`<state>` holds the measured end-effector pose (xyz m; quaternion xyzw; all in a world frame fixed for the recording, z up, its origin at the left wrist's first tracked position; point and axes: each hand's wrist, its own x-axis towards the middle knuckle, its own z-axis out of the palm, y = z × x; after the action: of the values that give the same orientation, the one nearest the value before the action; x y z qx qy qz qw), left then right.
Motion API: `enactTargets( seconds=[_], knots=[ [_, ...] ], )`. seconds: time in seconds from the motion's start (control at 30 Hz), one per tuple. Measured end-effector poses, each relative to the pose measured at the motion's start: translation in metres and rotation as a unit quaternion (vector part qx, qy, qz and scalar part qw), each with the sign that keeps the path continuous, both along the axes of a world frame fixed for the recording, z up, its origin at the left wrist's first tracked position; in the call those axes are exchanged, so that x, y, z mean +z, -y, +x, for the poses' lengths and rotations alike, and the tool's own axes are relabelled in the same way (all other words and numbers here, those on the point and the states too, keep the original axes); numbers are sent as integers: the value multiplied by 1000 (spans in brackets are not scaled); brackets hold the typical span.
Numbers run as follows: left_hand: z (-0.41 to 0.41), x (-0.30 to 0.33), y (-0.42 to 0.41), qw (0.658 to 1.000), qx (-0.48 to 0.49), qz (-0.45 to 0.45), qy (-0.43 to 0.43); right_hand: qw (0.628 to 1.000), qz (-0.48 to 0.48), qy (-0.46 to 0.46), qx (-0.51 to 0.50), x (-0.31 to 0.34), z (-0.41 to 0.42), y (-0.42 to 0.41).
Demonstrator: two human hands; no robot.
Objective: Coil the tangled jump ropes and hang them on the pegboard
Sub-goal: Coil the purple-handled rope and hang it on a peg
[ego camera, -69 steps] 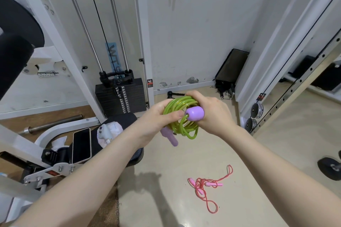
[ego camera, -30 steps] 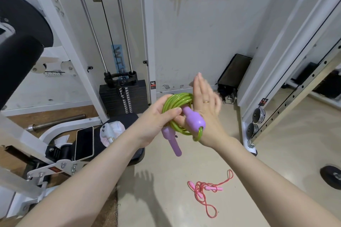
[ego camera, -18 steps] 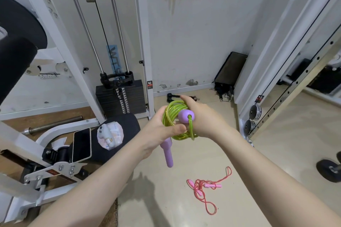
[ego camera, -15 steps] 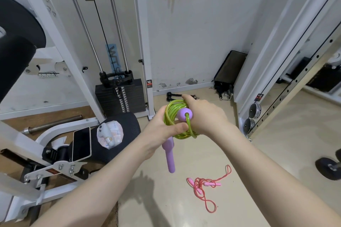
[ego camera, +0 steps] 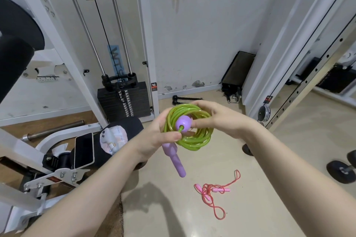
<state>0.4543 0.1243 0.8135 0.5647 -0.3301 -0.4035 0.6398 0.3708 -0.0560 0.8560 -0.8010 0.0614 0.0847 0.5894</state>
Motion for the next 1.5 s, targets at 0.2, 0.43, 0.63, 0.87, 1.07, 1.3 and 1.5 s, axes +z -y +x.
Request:
enactTargets(
  seconds=[0.2,0.43,0.63,0.87,1.07,1.3,1.5],
  knots=[
    [11,11,3,995,33,51,74,982,183,-28,40,-8,-2,-1],
    [11,-2,23,976,92,138,142,961,-256,32,-94,-26,15,-28],
    [21,-9,51,930,194,227,215,926,-355,123,-44,-28,12,-25],
    [45,-13,88,987,112,115,21,959,119,41,-252,-27,51,36],
    [78,5,145,997,44,19,-55,906,236,55,-348,-26,105,99],
    [129,13,201,995,99,21,-9,921,341,49,-180,-7,142,171],
    [166,20,246,990,129,16,-44,997,-14,50,-62,1,170,229]
  ],
)
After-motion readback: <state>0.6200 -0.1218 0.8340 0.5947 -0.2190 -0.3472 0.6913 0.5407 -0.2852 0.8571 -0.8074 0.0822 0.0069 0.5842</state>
